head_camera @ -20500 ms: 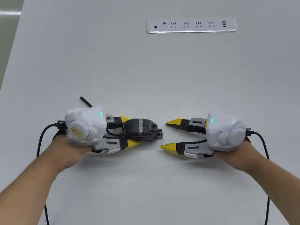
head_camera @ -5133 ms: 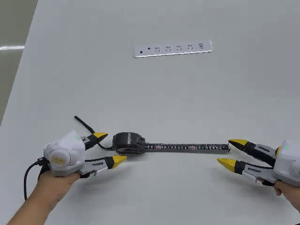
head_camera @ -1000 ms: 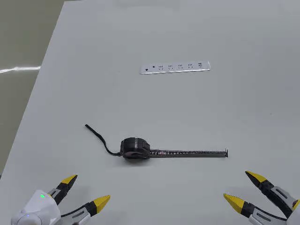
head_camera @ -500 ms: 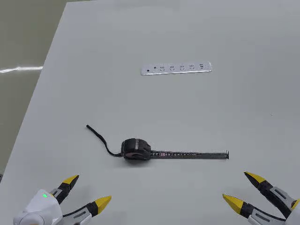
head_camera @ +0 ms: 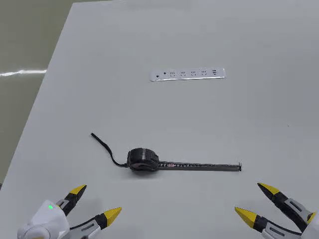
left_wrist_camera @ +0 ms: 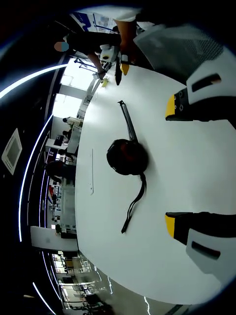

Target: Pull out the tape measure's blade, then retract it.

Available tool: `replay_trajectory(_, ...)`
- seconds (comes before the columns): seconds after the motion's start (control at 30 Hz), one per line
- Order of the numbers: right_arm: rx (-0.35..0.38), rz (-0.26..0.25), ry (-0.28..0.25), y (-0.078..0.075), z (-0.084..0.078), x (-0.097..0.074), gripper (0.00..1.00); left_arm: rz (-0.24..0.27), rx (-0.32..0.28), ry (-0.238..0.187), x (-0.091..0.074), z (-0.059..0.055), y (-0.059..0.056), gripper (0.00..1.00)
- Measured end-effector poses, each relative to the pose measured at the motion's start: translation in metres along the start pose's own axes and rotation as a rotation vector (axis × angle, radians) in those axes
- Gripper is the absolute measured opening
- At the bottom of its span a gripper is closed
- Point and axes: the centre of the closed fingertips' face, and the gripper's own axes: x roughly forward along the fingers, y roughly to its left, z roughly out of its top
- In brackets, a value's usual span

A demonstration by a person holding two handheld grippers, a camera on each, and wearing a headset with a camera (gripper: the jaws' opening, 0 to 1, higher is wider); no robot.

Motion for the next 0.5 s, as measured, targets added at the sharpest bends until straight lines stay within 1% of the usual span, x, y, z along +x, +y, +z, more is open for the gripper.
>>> replay_trajectory(0.1,-0.003,0.002,0.005,0.0005,-0.0008,-0.0010,0.58,0.003,-0.004,0.006,-0.0007,-0.0015,0.0007,0.74)
replay_trajectory(0.3,0.002,-0.003,0.002,0.0006,-0.0001,-0.0034,0.58,0.007,-0.004,-0.001,-0.0017,0.0014,0.0029,0.74)
replay_trajectory(0.5,-0.002,-0.009,0.002,-0.0010,-0.0007,-0.0039,0.58,0.000,0.002,-0.009,0.0000,0.0032,0.0006,0.74)
